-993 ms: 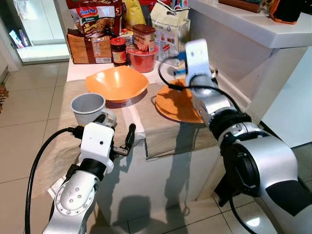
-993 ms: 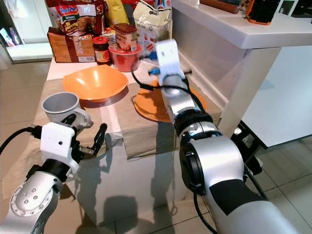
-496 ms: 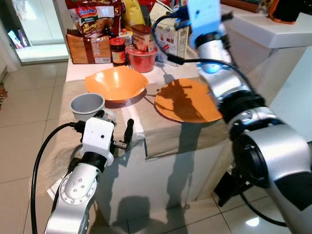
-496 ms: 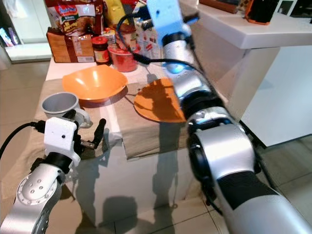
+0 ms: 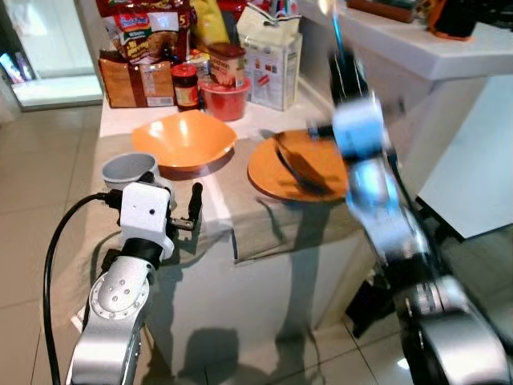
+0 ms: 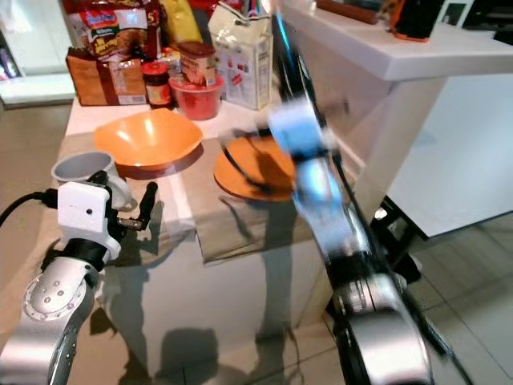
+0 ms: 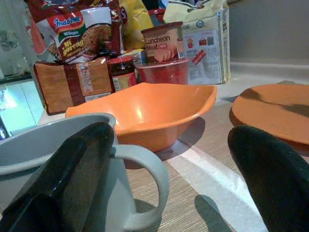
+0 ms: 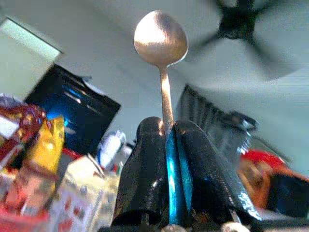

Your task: Setting the table

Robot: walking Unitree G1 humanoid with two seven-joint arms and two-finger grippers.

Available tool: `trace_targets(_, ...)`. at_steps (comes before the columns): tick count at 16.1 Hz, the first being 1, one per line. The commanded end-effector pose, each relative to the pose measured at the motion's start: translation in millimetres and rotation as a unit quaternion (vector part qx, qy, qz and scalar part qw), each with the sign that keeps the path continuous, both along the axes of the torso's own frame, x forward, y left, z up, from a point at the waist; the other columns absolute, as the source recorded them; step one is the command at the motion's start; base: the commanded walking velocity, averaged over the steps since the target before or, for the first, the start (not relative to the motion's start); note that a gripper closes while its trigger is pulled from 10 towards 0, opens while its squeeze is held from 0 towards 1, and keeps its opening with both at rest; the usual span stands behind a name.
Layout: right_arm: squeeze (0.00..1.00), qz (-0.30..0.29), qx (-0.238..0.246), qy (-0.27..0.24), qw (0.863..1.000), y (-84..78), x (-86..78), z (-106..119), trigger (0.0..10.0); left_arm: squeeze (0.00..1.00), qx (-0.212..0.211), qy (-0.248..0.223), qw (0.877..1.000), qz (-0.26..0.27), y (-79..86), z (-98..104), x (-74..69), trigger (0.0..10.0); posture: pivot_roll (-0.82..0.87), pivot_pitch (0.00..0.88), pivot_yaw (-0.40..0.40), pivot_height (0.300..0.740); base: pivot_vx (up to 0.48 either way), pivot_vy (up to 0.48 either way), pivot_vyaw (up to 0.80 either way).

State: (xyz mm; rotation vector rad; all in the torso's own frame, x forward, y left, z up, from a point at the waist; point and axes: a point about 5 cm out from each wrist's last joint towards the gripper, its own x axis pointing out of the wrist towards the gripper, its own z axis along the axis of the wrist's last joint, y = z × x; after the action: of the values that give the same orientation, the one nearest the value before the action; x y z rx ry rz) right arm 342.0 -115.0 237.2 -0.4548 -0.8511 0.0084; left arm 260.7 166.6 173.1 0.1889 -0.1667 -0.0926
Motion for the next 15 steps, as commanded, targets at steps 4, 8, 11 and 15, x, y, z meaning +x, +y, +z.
trace_targets(4,0.00,-0.012,0.001,0.039,0.999,1.3,-26.9,-29,0.0,0.00,-0.009,-0.007,1.000,-0.007,-2.2,0,2.8,10.0,-0.01,0.000,-0.001,0.740,0.000,0.000,0.00)
trace_targets(8,0.00,-0.032,0.009,0.098,0.995,-9.1,-44.9,-52,0.0,0.00,-0.002,-0.012,1.000,-0.029,-4.3,3,-5.3,10.0,0.01,0.000,0.007,0.740,0.000,0.000,0.00)
trace_targets(11,0.00,-0.048,0.003,0.140,0.989,-22.1,-62.3,-73,0.0,0.00,-0.007,0.001,1.000,-0.014,12.3,-1,-20.4,10.0,0.01,0.000,0.011,0.740,0.000,0.000,0.00)
trace_targets(15,0.00,-0.068,0.039,0.236,0.969,-44.4,-83.3,-109,0.0,0.00,0.021,0.023,0.999,0.006,32.6,-17,-31.1,10.0,0.01,0.000,0.017,0.740,0.000,0.000,0.00)
